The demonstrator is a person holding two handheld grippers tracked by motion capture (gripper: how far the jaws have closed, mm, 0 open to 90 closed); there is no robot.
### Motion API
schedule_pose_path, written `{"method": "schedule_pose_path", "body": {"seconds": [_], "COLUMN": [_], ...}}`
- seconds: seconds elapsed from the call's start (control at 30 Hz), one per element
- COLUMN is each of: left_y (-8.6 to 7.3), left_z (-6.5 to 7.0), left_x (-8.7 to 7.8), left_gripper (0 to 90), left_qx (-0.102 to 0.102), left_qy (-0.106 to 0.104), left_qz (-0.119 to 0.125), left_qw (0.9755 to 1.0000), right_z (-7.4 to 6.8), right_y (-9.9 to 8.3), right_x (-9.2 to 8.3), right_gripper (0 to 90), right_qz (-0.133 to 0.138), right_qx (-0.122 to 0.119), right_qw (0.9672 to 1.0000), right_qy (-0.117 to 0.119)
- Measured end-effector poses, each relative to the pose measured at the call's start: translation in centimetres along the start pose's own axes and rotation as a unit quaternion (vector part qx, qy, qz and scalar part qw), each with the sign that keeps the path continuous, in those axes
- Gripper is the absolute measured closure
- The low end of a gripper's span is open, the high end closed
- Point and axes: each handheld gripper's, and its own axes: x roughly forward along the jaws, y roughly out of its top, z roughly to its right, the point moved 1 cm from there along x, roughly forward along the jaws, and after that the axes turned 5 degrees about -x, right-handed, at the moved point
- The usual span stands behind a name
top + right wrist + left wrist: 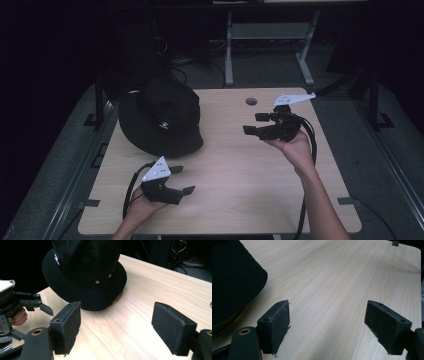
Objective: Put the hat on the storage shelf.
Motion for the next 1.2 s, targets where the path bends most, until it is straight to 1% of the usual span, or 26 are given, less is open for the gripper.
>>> {"method": "schedule_pose_path", "body": {"seconds": [0.13, 0.17, 0.43, 0.87, 1.07, 1.2], "left_y": [0.0, 0.0, 0.0, -0.1, -0.1, -0.1], "left_z": [0.0, 0.0, 0.0, 0.1, 0.1, 0.1], "left_x": [-0.1, -0.1, 0.0, 0.1, 0.1, 0.0], "left_gripper": [19.8, 19.8, 19.8, 19.8, 19.8, 19.8], "left_qx": [0.001, 0.001, 0.0, -0.001, -0.001, -0.002], "left_qy": [0.001, 0.0, 0.001, 0.001, 0.0, 0.001], "left_qz": [-0.001, -0.001, -0.001, -0.001, -0.004, -0.003], "left_qw": [1.0, 1.0, 1.0, 1.0, 1.0, 1.0], "right_z": [0.0, 0.0, -0.1, -0.1, -0.2, -0.3], "right_y": [-0.6, -0.8, -2.1, -4.4, -5.4, -5.9], "right_x": [-0.2, -0.3, -0.8, -1.7, -2.1, -2.3], "right_gripper": [22.5, 22.3, 21.4, 20.2, 20.0, 19.9], "right_qz": [0.002, 0.001, 0.002, -0.004, -0.007, -0.006], "right_qx": [0.0, 0.004, 0.011, 0.023, 0.032, 0.032], "right_qw": [1.0, 1.0, 0.9999, 0.9996, 0.9993, 0.9993], "right_qy": [-0.002, -0.002, -0.006, -0.015, -0.015, -0.017]}}
